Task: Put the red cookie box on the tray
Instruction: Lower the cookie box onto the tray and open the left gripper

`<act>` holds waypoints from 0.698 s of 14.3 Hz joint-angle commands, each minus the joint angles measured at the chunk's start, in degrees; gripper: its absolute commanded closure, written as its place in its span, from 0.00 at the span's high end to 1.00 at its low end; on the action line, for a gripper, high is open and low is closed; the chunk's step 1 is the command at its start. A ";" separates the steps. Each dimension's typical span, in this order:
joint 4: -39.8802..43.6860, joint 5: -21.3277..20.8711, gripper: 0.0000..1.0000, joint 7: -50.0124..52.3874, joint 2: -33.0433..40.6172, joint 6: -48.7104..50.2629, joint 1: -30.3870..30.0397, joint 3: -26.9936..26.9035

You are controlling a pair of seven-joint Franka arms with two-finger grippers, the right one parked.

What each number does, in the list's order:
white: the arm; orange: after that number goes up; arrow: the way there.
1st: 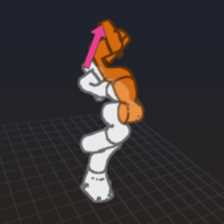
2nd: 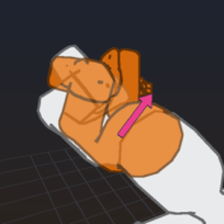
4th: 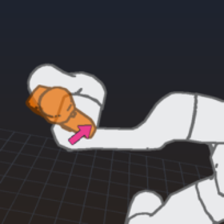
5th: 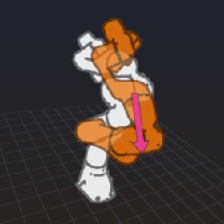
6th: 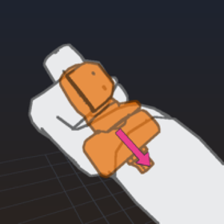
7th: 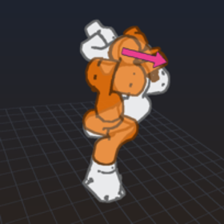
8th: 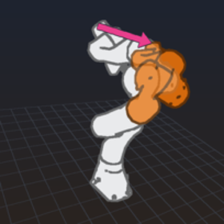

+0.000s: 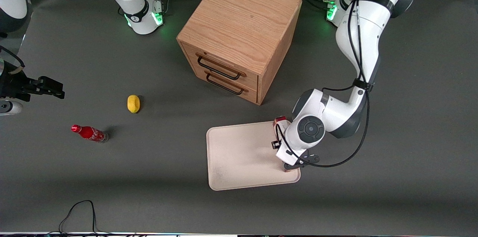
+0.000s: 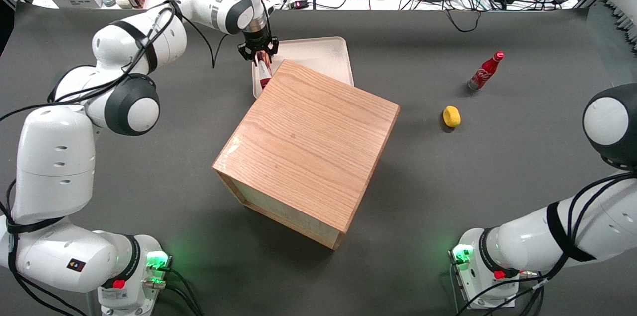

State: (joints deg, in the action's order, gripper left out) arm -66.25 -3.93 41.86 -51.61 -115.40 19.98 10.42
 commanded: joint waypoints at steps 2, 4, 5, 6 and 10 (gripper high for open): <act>-0.02 -0.90 1.00 1.20 0.28 -0.44 0.50 -0.40; -0.02 -0.81 1.00 1.20 0.28 -0.44 0.50 -0.40; -0.02 -0.90 1.00 1.20 0.46 -0.35 0.50 -0.40; 0.07 -0.81 1.00 1.20 0.72 0.26 0.50 -0.40; -0.37 -0.64 1.00 -3.25 5.98 10.07 -2.56 -0.31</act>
State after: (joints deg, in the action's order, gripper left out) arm -65.44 -4.05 41.37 -50.42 -111.68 19.44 10.18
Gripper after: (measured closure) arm 0.000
